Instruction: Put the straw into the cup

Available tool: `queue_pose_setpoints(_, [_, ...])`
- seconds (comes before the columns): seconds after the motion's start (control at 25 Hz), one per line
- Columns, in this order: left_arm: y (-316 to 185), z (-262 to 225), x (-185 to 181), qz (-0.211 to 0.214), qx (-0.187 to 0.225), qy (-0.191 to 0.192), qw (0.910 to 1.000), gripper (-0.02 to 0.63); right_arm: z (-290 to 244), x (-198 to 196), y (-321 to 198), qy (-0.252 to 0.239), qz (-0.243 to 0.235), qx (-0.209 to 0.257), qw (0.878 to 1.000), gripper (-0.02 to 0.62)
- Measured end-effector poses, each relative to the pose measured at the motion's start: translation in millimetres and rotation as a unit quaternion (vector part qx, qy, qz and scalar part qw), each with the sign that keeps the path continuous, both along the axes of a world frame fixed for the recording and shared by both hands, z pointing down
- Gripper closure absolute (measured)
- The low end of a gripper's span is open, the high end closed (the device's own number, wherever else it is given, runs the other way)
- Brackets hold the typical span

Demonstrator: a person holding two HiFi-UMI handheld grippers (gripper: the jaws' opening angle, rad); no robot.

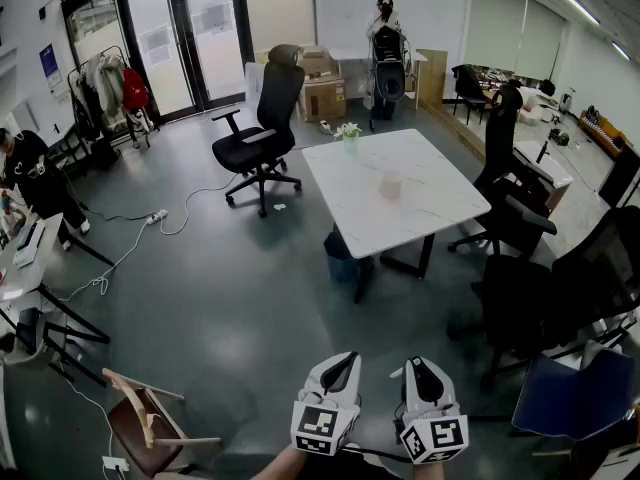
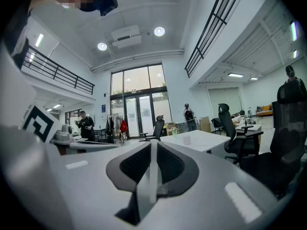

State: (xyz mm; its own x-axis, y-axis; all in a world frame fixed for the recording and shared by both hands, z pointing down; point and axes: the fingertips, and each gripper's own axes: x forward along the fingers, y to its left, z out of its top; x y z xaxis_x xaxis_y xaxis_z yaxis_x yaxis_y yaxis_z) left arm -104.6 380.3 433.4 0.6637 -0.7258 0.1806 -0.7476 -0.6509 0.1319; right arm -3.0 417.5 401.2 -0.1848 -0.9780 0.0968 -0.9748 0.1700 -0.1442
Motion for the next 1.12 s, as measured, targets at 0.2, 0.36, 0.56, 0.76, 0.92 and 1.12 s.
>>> queue_pose_setpoints(0.2, [-9,-5,-7,0.000,-0.002,0.000,1.0000,0.604,4,-7,-8,-0.007,0.007,0.000,1.000,0.557])
queue_pose_setpoints(0.36, [-15,-1,-14,0.005,0.000,0.003,1.0000,0.604,6,-14,-14,-0.013,0.012,-0.001,1.000,0.555])
queue_pose_setpoints(0.56, [-24,10,-34,0.003,-0.004,0.009,0.9999,0.604,12,-31,-25,-0.007,0.012,-0.004,1.000,0.555])
queue_pose_setpoints(0.76, [-34,17,-63,-0.007,-0.012,0.016,0.9998,0.604,15,-57,-33,0.001,0.010,-0.005,1.000,0.556])
queue_pose_setpoints(0.92, [-43,24,-74,-0.003,-0.016,0.016,0.9997,0.604,17,-64,-39,0.010,0.018,-0.009,1.000,0.555])
queue_pose_setpoints(1.12, [-58,18,-78,0.002,-0.014,0.027,0.9995,0.604,5,-65,-49,0.024,0.029,-0.003,0.999,0.556])
